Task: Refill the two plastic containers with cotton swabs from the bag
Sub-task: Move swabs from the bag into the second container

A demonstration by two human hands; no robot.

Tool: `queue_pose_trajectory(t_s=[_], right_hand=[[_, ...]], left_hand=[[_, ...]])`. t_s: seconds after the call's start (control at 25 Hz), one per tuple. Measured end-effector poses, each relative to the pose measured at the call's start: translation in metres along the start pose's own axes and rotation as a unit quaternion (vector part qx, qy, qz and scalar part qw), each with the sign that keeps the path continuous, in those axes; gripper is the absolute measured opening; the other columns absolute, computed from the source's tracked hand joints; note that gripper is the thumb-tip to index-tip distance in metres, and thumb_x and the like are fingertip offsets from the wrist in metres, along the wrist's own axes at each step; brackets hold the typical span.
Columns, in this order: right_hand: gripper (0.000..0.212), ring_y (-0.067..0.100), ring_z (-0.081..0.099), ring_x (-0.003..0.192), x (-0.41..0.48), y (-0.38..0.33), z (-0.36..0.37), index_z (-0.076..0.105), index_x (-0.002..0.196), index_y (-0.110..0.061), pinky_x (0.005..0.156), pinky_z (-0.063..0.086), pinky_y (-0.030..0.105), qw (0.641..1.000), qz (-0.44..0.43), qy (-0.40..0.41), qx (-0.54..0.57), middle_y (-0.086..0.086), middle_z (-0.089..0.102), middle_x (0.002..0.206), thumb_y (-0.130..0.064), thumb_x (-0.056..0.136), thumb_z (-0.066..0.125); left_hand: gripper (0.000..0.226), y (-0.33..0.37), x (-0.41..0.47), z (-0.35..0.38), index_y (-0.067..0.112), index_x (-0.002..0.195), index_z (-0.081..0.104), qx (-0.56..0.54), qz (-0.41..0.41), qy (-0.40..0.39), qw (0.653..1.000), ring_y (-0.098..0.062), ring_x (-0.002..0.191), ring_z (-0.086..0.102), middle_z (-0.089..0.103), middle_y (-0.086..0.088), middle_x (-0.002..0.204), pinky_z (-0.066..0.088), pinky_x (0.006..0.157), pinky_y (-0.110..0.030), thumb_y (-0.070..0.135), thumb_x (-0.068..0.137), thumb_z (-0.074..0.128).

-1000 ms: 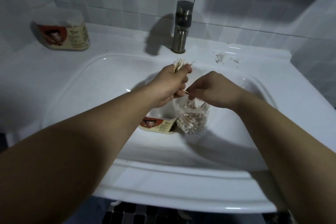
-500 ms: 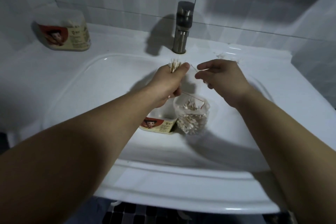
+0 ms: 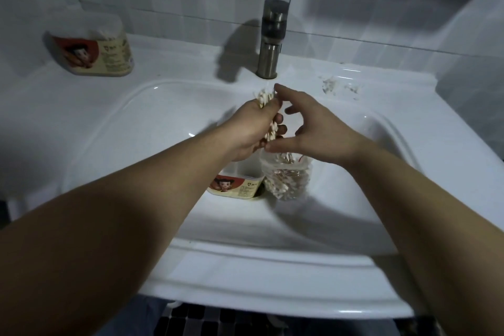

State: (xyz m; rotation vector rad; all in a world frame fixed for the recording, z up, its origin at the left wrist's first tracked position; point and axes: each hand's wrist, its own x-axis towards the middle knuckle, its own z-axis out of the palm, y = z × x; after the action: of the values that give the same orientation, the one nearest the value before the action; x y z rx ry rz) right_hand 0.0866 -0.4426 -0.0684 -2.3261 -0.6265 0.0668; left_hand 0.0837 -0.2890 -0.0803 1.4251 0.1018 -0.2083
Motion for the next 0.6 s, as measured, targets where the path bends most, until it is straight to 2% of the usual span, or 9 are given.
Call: queue_pose_trajectory(t_s=[0.08, 0.16, 0.28, 0.36, 0.44, 0.56, 0.6], right_hand=[[0.118, 0.002, 0.044, 0.128, 0.0017, 0.0018, 0.0022, 0.024, 0.161, -0.026, 0.092, 0.039, 0.015, 0.999, -0.022, -0.017, -0.03, -0.014, 0.042, 0.144, -0.035, 0.067, 0.094], [0.114, 0.002, 0.047, 0.126, 0.0042, 0.0027, 0.001, 0.029, 0.16, -0.023, 0.094, 0.04, 0.016, 0.999, -0.033, 0.005, -0.041, -0.01, 0.049, 0.142, -0.034, 0.067, 0.094], [0.107, 0.002, 0.05, 0.122, 0.0047, 0.0031, -0.003, 0.037, 0.157, -0.024, 0.099, 0.046, 0.024, 0.996, -0.044, 0.026, -0.068, -0.01, 0.056, 0.138, -0.041, 0.067, 0.093], [0.115, 0.004, 0.045, 0.128, 0.0034, 0.0033, -0.0028, 0.031, 0.159, -0.026, 0.1, 0.041, 0.021, 0.996, -0.052, -0.007, -0.073, -0.009, 0.048, 0.146, -0.042, 0.064, 0.094], [0.118, 0.007, 0.047, 0.125, 0.0037, 0.0023, -0.0025, 0.027, 0.16, -0.025, 0.097, 0.039, 0.015, 0.993, -0.059, -0.026, -0.096, -0.005, 0.049, 0.145, -0.038, 0.064, 0.095], [0.115, 0.012, 0.056, 0.117, 0.0065, 0.0005, -0.0046, 0.034, 0.158, -0.029, 0.101, 0.046, 0.026, 0.99, -0.062, 0.004, -0.127, -0.003, 0.06, 0.135, -0.042, 0.062, 0.095], [0.115, 0.01, 0.055, 0.116, 0.0059, 0.0, -0.0051, 0.034, 0.158, -0.029, 0.102, 0.045, 0.025, 0.99, -0.066, -0.001, -0.122, -0.005, 0.06, 0.134, -0.043, 0.061, 0.095]], left_hand=[[0.023, 0.0008, -0.003, 0.0015, 0.017, 0.096, 0.06, -0.002, -0.002, -0.024, 1.0, -0.013, 0.058, 0.059, 0.053, 0.004, 0.068, 0.044, 0.06, -0.029, 0.031, 0.109, 0.046], [0.021, 0.0012, -0.0055, 0.0036, 0.021, 0.094, 0.062, 0.002, -0.013, -0.042, 0.999, -0.013, 0.061, 0.057, 0.052, 0.004, 0.066, 0.044, 0.056, -0.027, 0.024, 0.108, 0.047], [0.015, 0.0006, -0.0058, 0.0043, 0.022, 0.096, 0.062, 0.0, -0.021, -0.057, 0.998, -0.014, 0.066, 0.056, 0.055, 0.005, 0.062, 0.05, 0.061, -0.03, 0.026, 0.107, 0.052], [0.015, 0.0001, -0.0063, 0.0036, 0.02, 0.095, 0.06, 0.006, -0.026, -0.059, 0.998, -0.016, 0.067, 0.061, 0.058, 0.004, 0.062, 0.049, 0.065, -0.031, 0.025, 0.106, 0.053], [0.015, -0.0003, -0.0083, 0.0039, 0.017, 0.094, 0.06, 0.026, -0.029, -0.067, 0.997, -0.015, 0.063, 0.063, 0.062, 0.001, 0.063, 0.049, 0.059, -0.029, 0.021, 0.106, 0.053], [0.014, 0.0004, -0.0107, 0.0047, 0.013, 0.097, 0.064, 0.046, -0.035, -0.071, 0.996, -0.016, 0.063, 0.068, 0.071, -0.001, 0.068, 0.056, 0.058, -0.029, 0.015, 0.105, 0.054], [0.014, 0.0006, -0.0106, 0.0043, 0.014, 0.096, 0.065, 0.049, -0.036, -0.067, 0.996, -0.014, 0.061, 0.068, 0.071, 0.001, 0.067, 0.056, 0.056, -0.027, 0.015, 0.105, 0.053]])
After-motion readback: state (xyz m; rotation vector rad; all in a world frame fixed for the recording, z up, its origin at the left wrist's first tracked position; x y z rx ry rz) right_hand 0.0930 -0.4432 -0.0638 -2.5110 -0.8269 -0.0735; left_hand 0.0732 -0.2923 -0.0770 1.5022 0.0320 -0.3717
